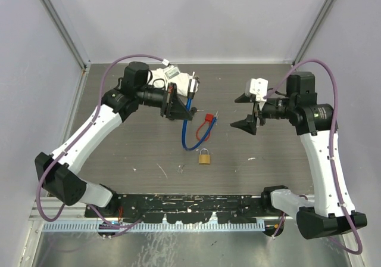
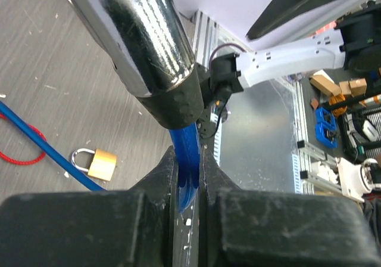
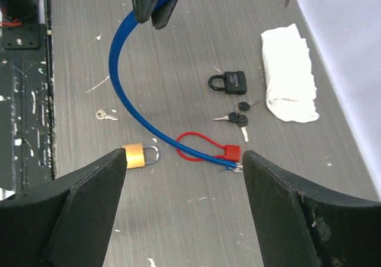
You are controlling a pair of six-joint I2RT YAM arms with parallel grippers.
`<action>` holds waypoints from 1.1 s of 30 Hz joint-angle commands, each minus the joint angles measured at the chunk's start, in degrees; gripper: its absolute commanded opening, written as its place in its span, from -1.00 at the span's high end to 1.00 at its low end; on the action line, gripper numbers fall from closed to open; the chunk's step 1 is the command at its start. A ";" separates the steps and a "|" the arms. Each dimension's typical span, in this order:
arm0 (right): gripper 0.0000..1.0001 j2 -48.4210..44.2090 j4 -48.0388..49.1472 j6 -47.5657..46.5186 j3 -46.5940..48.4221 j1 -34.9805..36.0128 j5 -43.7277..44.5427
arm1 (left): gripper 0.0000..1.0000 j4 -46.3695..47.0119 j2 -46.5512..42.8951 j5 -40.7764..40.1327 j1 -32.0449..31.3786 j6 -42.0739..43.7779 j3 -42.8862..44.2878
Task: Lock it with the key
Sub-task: Adjust the lock.
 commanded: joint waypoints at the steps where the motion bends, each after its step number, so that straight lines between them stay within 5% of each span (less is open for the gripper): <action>1: -0.69 -0.51 -5.75 -6.28 6.78 -0.12 1.91 | 1.00 -6.24 0.21 3.12 0.20 8.51 2.33; 6: -0.69 0.96 -7.93 -9.58 9.88 -0.07 0.97 | 1.00 -11.21 1.46 3.76 0.16 12.87 2.77; 11: -0.84 3.49 -12.53 -25.13 11.68 0.43 -3.02 | 1.00 -17.61 3.74 4.02 0.08 17.85 4.48; 24: -0.86 9.01 -3.28 -36.62 8.83 15.56 5.00 | 1.00 -36.20 13.26 1.44 -3.51 32.09 14.32; 33: -0.53 12.48 -1.02 -38.41 9.26 21.65 15.03 | 1.00 -44.98 19.42 1.58 -4.82 37.73 21.55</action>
